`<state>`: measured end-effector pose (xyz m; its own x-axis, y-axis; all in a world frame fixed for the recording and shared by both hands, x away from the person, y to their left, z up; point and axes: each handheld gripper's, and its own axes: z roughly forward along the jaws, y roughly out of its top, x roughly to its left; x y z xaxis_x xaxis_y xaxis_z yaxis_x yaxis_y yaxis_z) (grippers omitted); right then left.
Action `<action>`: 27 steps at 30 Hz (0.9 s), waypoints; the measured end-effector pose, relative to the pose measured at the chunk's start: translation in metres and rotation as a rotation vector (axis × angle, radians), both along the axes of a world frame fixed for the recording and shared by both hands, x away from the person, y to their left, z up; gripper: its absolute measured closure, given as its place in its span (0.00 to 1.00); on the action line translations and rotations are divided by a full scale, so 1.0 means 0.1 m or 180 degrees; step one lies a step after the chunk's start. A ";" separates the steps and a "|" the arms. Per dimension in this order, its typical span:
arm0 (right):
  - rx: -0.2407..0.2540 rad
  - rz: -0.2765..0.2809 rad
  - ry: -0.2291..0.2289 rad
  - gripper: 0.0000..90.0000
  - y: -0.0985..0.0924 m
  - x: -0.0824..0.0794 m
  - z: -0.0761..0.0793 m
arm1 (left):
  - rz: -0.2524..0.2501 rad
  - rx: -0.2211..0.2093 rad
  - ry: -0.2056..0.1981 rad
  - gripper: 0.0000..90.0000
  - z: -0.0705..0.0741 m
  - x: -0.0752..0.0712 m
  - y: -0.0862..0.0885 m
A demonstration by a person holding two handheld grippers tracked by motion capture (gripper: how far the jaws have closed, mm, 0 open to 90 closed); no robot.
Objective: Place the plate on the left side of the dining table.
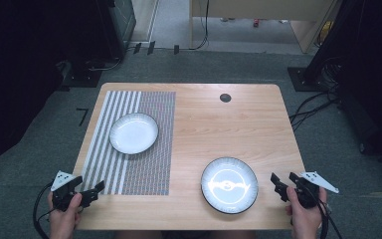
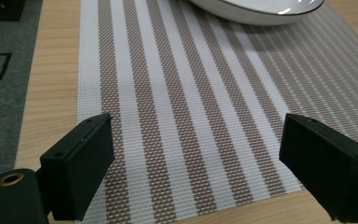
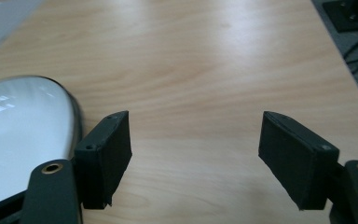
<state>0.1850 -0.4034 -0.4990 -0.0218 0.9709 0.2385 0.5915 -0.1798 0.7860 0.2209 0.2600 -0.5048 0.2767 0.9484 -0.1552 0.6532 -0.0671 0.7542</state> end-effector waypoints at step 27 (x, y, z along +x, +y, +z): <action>-0.0664 -0.0121 0.0341 0.24 -0.03 0.03 -0.26 | 0.0041 0.0530 0.0017 0.11 -0.13 -0.01 -0.15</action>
<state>0.1878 -0.4068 -0.5246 0.0304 0.9990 0.0316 0.6695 -0.0439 0.7415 0.2196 0.2449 -0.5178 0.2640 0.9645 0.0031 0.6587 -0.1826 0.7299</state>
